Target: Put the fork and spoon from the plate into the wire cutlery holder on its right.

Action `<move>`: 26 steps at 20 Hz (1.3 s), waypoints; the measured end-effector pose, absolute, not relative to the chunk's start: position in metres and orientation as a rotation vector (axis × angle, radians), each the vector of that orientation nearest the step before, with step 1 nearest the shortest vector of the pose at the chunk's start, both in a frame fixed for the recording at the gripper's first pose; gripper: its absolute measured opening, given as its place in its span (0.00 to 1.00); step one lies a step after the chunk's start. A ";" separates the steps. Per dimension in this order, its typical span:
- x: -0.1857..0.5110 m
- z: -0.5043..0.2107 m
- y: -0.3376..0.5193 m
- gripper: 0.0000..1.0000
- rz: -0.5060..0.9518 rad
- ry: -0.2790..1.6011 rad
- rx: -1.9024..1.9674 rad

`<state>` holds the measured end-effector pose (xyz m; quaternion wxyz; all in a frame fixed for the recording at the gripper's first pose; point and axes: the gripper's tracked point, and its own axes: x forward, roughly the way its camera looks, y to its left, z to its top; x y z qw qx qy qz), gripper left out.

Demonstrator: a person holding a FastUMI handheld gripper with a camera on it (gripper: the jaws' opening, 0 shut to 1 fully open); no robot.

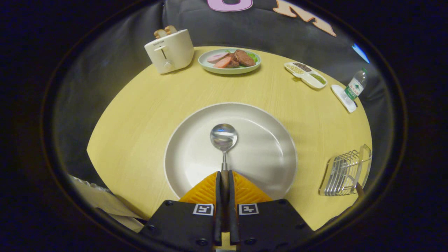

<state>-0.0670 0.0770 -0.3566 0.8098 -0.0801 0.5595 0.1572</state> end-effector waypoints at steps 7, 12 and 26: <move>-0.075 -0.348 0.058 0.07 0.362 1.233 -0.223; -0.083 -0.335 0.050 0.06 0.372 1.273 -0.189; -0.066 -0.258 -0.042 0.05 0.287 1.285 -0.146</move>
